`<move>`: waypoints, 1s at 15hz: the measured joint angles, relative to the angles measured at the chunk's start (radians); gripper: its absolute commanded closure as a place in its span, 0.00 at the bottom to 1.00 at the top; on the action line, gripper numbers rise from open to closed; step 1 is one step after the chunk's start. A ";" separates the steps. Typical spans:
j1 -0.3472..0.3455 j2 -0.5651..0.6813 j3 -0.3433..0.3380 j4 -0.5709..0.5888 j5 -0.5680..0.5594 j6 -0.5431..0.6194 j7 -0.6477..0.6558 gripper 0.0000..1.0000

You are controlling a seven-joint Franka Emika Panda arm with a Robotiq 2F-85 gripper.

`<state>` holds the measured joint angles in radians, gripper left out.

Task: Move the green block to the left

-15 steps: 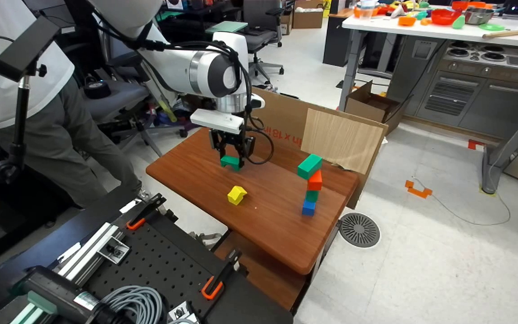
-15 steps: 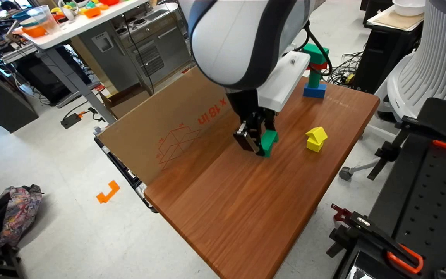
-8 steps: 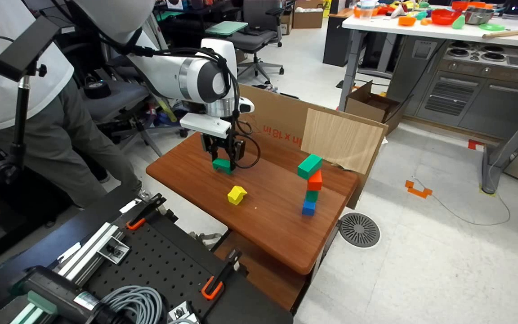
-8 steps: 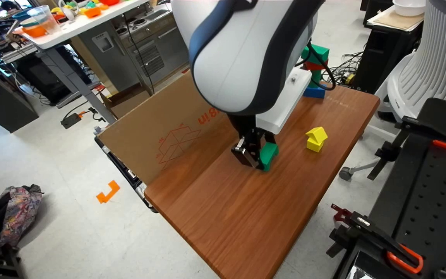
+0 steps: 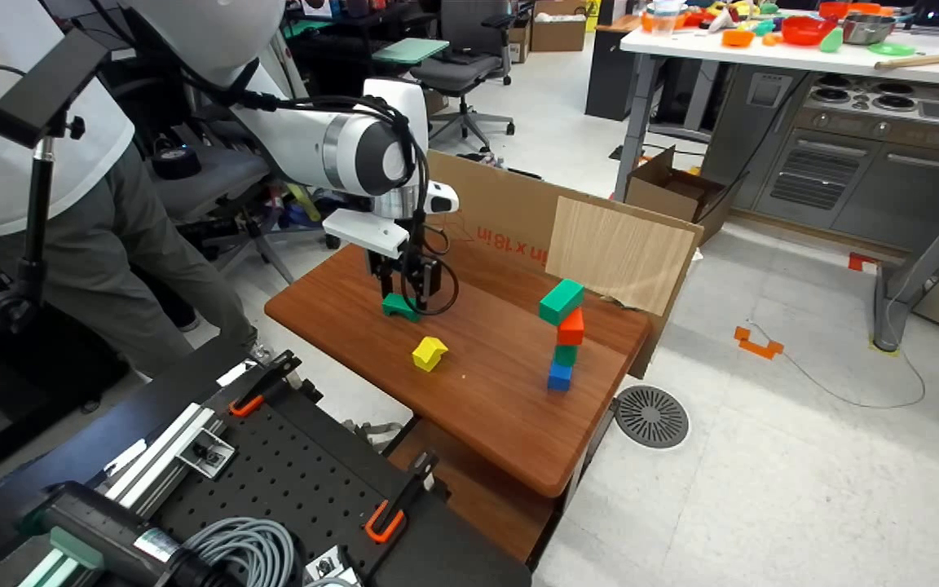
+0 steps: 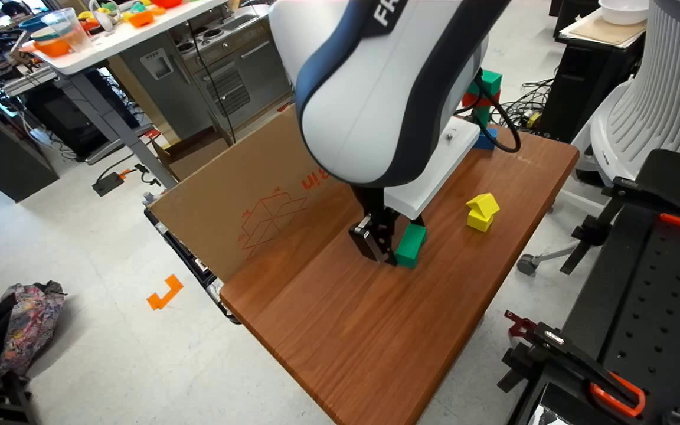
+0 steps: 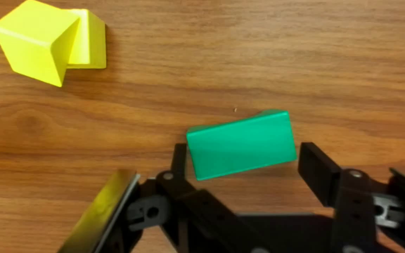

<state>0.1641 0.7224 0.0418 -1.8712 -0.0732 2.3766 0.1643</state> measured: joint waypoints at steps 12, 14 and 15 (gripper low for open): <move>-0.089 -0.099 -0.019 -0.052 0.075 0.075 -0.003 0.00; -0.137 -0.152 -0.023 -0.064 0.084 0.067 -0.053 0.00; -0.160 -0.175 -0.025 -0.066 0.084 0.044 -0.084 0.00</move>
<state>0.0044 0.5473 0.0168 -1.9373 0.0107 2.4204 0.0807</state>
